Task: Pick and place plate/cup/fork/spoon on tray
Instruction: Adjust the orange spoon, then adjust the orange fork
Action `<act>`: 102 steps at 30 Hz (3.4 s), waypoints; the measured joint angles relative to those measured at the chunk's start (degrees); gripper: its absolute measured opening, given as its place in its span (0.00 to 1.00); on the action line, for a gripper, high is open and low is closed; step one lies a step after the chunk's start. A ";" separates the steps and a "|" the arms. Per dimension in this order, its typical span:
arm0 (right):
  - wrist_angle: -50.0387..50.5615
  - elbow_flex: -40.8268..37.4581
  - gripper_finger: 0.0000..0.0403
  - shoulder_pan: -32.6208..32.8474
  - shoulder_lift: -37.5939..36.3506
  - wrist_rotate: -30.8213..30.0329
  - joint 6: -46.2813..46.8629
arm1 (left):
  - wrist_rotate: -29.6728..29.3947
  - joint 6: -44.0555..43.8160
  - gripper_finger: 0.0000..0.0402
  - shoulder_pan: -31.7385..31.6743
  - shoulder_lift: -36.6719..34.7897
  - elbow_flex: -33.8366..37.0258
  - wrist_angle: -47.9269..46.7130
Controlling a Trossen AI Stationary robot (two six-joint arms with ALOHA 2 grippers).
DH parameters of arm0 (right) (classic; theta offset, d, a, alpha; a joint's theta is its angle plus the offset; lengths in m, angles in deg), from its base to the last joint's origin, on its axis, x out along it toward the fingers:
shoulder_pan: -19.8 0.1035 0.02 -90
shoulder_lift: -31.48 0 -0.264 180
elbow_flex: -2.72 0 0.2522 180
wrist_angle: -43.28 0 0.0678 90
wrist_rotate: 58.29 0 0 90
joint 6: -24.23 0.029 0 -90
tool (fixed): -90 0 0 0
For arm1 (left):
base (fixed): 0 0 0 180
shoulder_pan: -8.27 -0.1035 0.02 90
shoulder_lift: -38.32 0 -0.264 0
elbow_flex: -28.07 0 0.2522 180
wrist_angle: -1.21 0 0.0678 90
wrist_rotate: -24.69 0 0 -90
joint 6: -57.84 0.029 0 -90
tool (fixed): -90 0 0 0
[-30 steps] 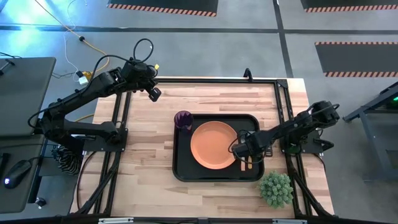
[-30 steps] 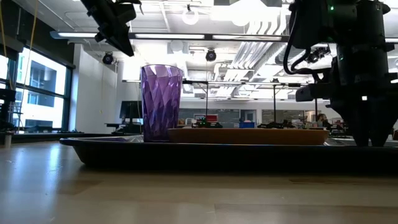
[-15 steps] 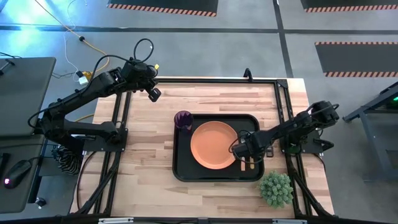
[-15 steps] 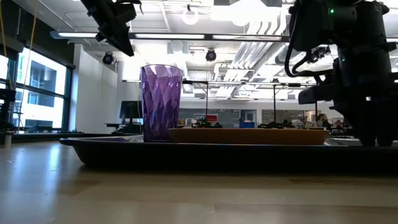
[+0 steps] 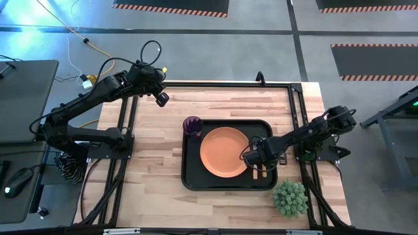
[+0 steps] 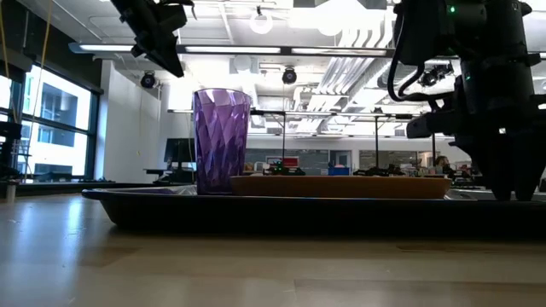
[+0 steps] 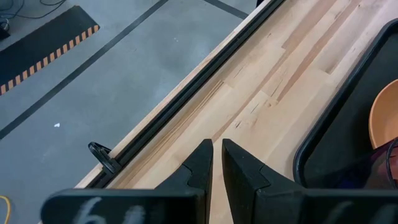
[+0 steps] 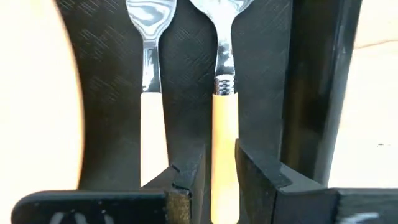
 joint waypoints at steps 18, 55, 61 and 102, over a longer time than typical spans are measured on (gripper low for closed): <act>11.24 10.49 0.20 -0.02 -8.72 -20.12 -2.57 | 8.76 -2.84 0.06 0.11 -0.31 0.00 -0.09; 4.60 12.86 0.20 6.43 -1.70 -5.01 2.51 | 11.47 -8.09 0.06 3.13 -14.10 13.31 9.73; 3.45 12.86 0.20 7.65 1.73 -4.48 3.91 | 11.47 -8.07 0.06 3.13 -14.08 13.31 9.65; 2.52 12.85 0.38 7.63 11.28 1.29 1.41 | 11.47 -8.00 0.06 3.10 -14.03 13.31 9.57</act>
